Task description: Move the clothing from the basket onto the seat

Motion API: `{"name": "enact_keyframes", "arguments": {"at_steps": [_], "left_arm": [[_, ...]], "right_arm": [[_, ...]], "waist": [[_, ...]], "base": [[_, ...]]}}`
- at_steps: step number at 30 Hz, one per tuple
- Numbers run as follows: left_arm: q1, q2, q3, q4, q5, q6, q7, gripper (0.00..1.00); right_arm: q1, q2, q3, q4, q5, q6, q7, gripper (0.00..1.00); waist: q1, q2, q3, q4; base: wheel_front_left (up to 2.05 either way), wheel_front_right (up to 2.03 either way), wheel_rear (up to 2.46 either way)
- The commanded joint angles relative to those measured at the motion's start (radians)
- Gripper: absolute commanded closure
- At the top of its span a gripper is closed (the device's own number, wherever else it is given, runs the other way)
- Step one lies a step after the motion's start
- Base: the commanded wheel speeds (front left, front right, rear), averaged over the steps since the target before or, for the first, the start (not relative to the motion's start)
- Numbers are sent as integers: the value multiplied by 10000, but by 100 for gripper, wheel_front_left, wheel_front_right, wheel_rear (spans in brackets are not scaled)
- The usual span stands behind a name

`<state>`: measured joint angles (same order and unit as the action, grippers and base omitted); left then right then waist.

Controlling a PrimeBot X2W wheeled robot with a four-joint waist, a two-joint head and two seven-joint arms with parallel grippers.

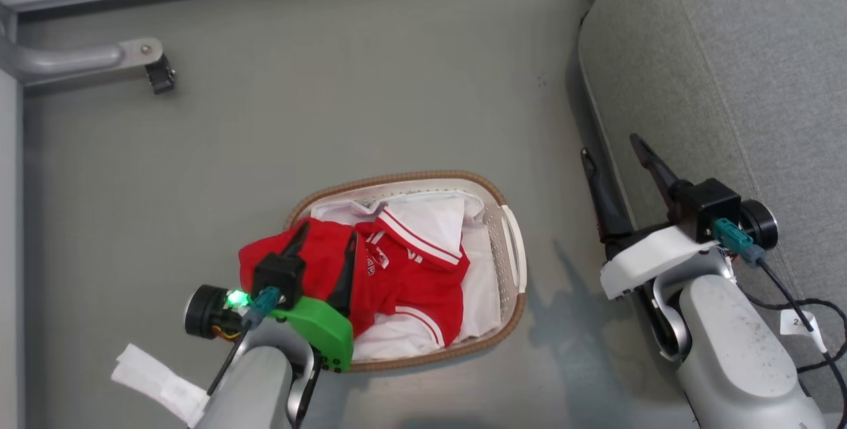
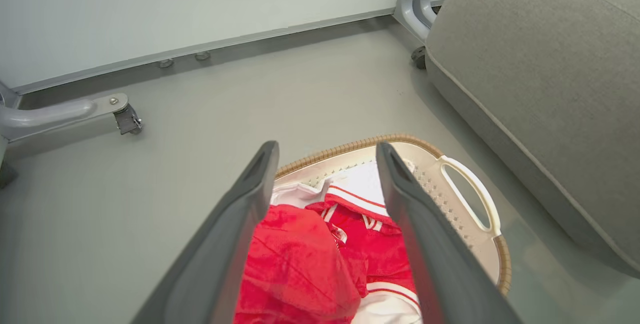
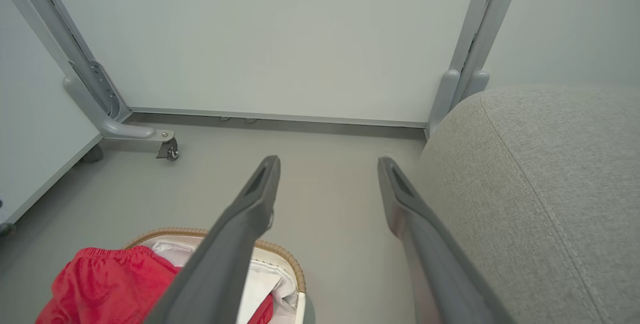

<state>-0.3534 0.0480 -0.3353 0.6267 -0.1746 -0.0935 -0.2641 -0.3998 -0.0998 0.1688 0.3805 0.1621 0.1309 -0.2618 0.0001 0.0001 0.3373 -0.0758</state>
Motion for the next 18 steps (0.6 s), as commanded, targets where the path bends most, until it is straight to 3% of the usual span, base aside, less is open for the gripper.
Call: {"name": "enact_keyframes", "arguments": {"at_steps": [1, 10, 18], "left_arm": [[-447, 58, -224, 369, -89, 87, -8, 0], [-2409, 65, -2225, 3228, -623, 802, -6, 0], [-3593, 63, -4093, 4544, -811, 1658, 715, 0]], "right_arm": [[-210, -41, -5, -57, 61, -3, -48, 0], [-655, 69, -9, -89, 125, -3, -48, 0], [-856, 177, 80, -75, 159, -3, -48, 0]], "waist": [[-1, -1, 1202, -443], [-1, -1, 2325, -844], [-1, -1, 3066, -1067]], "base": [[0, 0, 0], [0, 0, 0], [0, 0, 0]]}}
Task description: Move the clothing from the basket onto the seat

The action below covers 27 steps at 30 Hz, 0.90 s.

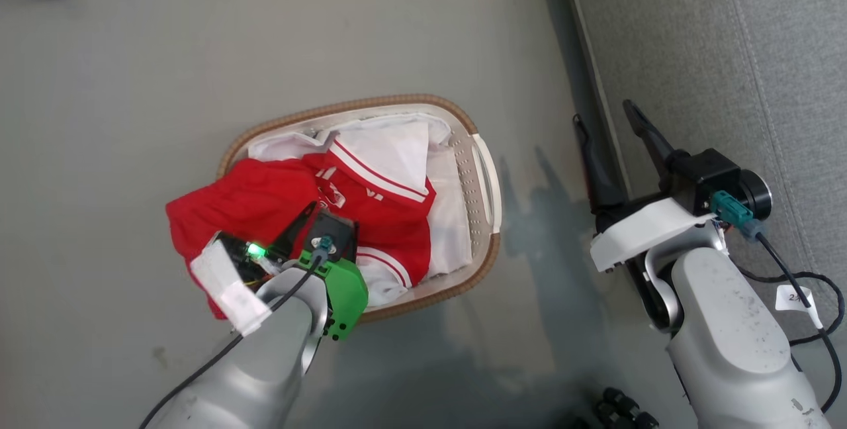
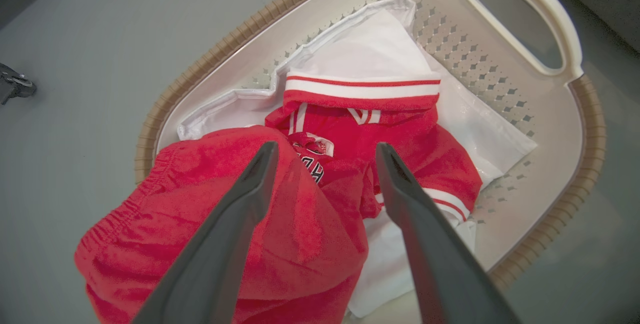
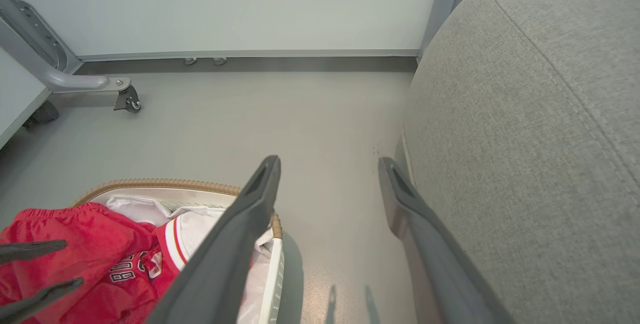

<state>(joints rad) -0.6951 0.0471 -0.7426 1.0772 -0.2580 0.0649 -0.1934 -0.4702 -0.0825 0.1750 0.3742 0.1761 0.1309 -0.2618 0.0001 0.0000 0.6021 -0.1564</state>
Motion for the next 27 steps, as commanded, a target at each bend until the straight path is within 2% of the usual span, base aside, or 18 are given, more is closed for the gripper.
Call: {"name": "enact_keyframes", "arguments": {"at_steps": [1, 6, 14, 18, 27], "left_arm": [[-309, 72, -289, 164, 79, 180, 128, 0], [-835, 69, -1510, 705, 455, 661, 857, 0], [-1389, 72, -2398, 1501, 730, 1142, 1545, 0], [-1657, 138, -2871, 1880, 1136, 998, 1987, 0], [-2029, 318, -3190, 2093, 1203, 619, 3092, 0]], "right_arm": [[-155, 10, 15, -28, 19, -3, -48, 0], [-266, 125, 21, -52, -1, -3, -48, 0], [-305, 203, -100, 29, 12, -3, -48, 0], [-257, 232, -136, 70, -12, -3, -48, 0], [-461, 282, 6, 15, 189, -5, -48, 0]], "waist": [[-1, 0, 504, -279], [-1, 0, 834, -396], [-1, 0, 995, -407], [-1, 0, 1009, -386], [-1, 0, 1415, -470]], "base": [[0, 0, 0], [0, 0, 0], [0, 0, 0], [0, 0, 0], [0, 0, 0]]}}
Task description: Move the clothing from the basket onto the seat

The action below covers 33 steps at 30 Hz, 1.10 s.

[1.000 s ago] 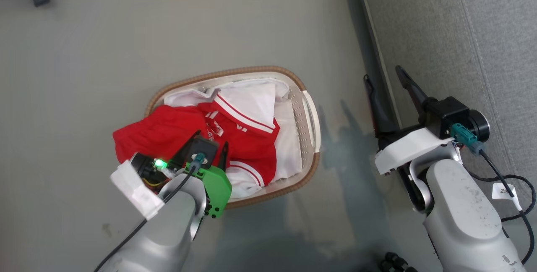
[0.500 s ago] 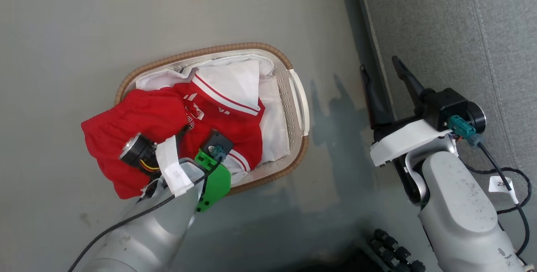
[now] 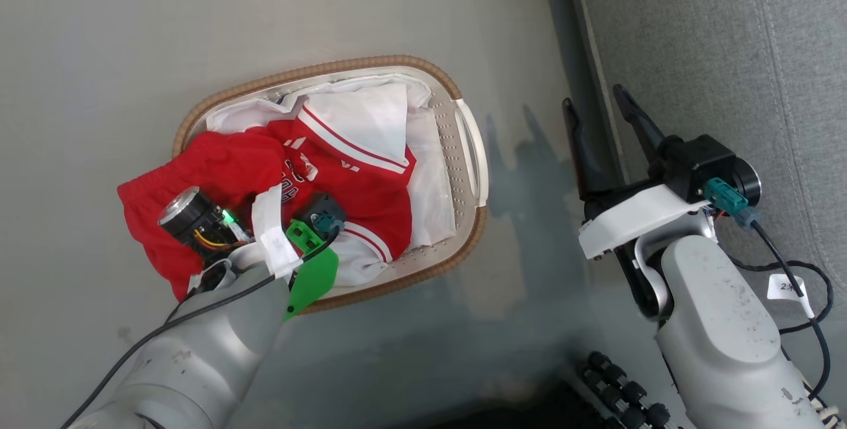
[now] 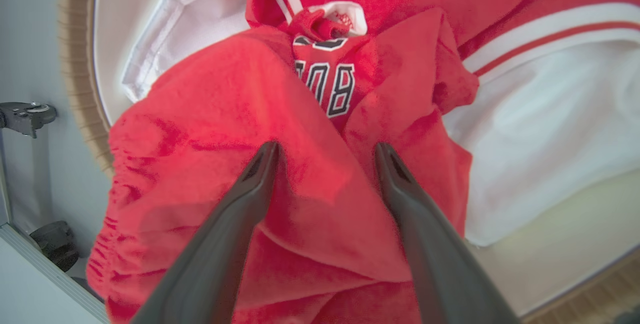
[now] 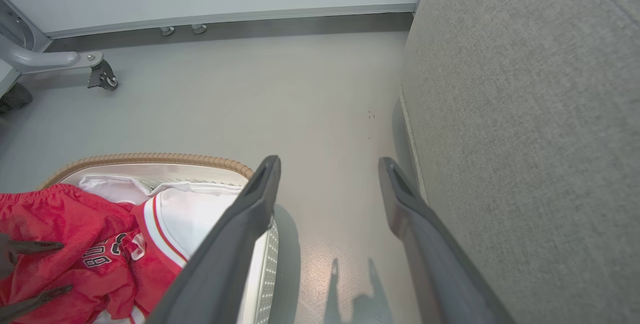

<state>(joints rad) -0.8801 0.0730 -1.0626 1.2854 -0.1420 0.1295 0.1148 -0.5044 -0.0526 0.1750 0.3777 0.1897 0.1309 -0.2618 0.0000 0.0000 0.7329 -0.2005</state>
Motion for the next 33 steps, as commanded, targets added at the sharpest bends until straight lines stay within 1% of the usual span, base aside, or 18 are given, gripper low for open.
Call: {"name": "enact_keyframes", "arguments": {"at_steps": [1, 5, 9, 13, 20, 24, 25, 26, 27, 33], "left_arm": [[-231, 95, -49, 20, 54, -57, 137, 0], [-473, 289, -241, 40, 117, -301, 544, 0], [-675, 388, -212, 40, 2, -373, 791, 0], [-648, 387, -296, 46, 1, -247, 874, 0], [-702, 593, -349, 53, -129, -200, 1207, 0], [-850, 591, -382, 52, -150, -254, 1318, 0], [-862, 594, -379, 53, -172, -286, 1355, 15], [-870, 585, -366, 54, -195, -284, 1383, 61], [-892, 570, -368, 54, -209, -297, 1389, 100], [-829, 442, -438, 50, -337, -487, 1069, 100]], "right_arm": [[-147, -12, 15, -30, 59, -5, -48, 0], [-204, -7, 32, -106, 114, -3, -48, 0], [-273, -4, 79, -154, 148, -3, -48, 0], [-315, 0, 150, -219, 251, -5, -48, 0], [-425, 1, 287, -414, 386, -5, -48, 0], [-526, 0, 315, -515, 432, -3, -48, 0], [-539, -2, 314, -528, 439, -3, -48, 0], [-554, 0, 310, -536, 466, -3, -48, 0], [-560, 0, 307, -536, 502, -5, -48, 0], [-481, -4, 374, -429, 398, -3, -48, 0]], "waist": [[0, 0, 179, -47], [0, 0, 428, -127], [0, 0, 629, -214], [0, 0, 783, -296], [0, 0, 1097, -466], [0, 0, 1217, -526], [0, 0, 1236, -532], [0, 0, 1251, -535], [0, 0, 1256, -532], [0, 0, 1032, -447]], "base": [[0, 0, 0], [0, 0, 0], [0, 0, 0], [0, 0, 0], [0, 0, 0], [0, 0, 0], [0, 0, 0], [0, 0, 0], [0, 0, 0], [0, 0, 0]]}}
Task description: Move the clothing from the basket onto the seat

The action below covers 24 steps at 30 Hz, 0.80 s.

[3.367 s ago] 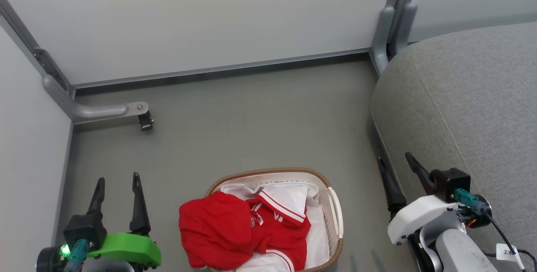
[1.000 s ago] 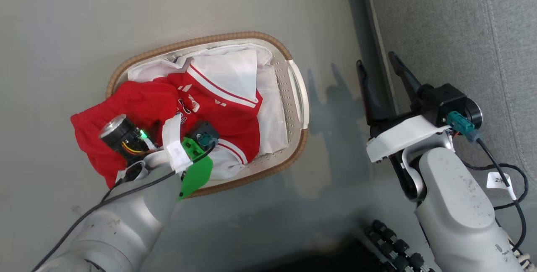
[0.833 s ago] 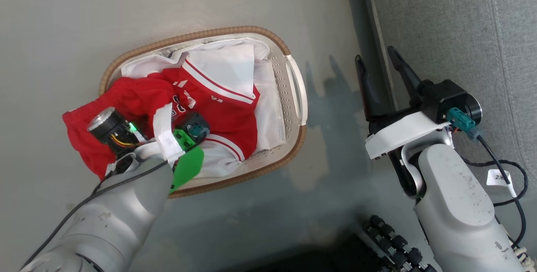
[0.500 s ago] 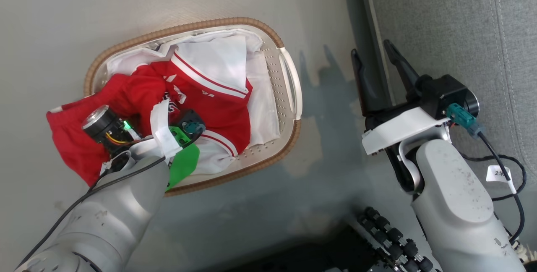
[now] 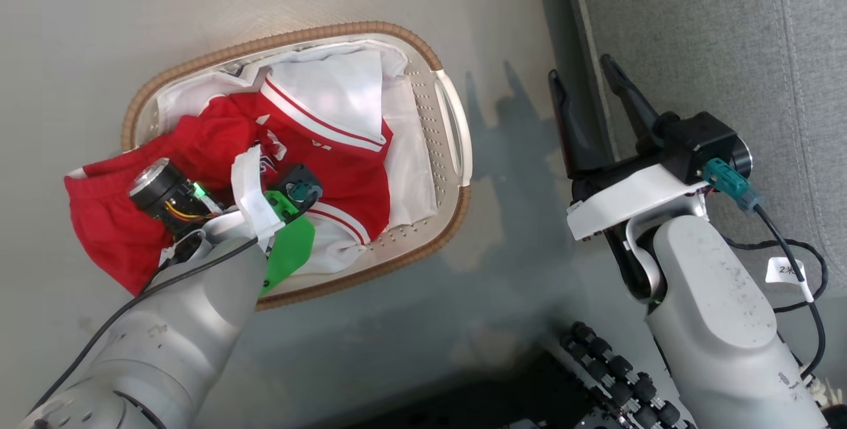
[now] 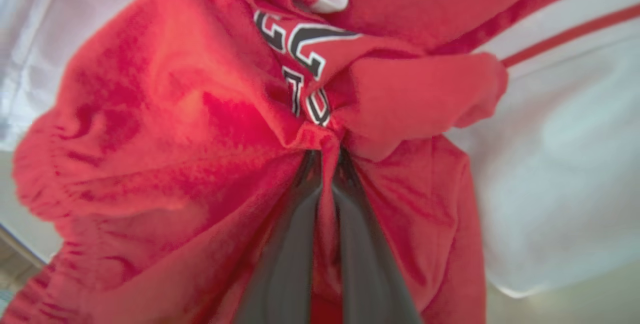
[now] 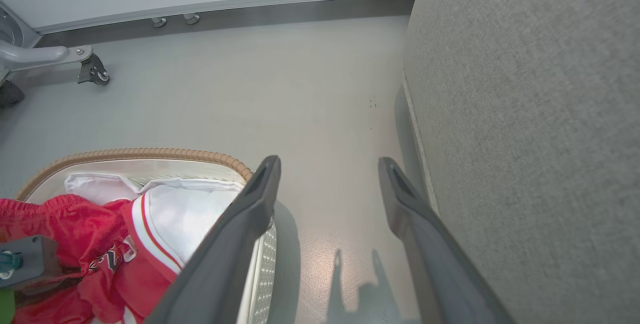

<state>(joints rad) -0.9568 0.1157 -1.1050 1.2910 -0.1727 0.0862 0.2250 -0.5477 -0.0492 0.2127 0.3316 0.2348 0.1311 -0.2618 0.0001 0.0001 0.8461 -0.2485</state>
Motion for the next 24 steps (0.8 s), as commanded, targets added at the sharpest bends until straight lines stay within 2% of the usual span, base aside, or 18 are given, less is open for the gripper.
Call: {"name": "enact_keyframes", "arguments": {"at_steps": [1, 6, 18, 21, 24], "left_arm": [[5, -19, 30, -7, -110, -61, -146, 100], [238, -189, 151, -170, -345, -37, -1180, 100], [1205, -580, 602, -442, -1261, -462, -3135, 100], [1883, -608, 718, -642, -1563, -266, -3927, 100], [2172, -634, 870, -930, -1848, -363, -4479, 100]], "right_arm": [[-40, -43, -20, 83, -44, -7, -48, 0], [66, -39, -39, 234, -66, -7, -48, 0], [845, -59, 71, 961, -247, -5, -48, 0], [1073, -136, 107, 1127, -209, -5, -48, 0], [1390, -192, 131, 1281, -157, -5, -48, 0]], "waist": [[-1, -1, -206, 51], [-1, -1, -865, 171], [-1, -1, -3399, 919], [-1, -1, -3977, 1131], [-1, -1, -4607, 1367]], "base": [[0, 0, 0], [0, 0, 0], [0, 0, 0], [0, 0, 0], [0, 0, 0]]}}
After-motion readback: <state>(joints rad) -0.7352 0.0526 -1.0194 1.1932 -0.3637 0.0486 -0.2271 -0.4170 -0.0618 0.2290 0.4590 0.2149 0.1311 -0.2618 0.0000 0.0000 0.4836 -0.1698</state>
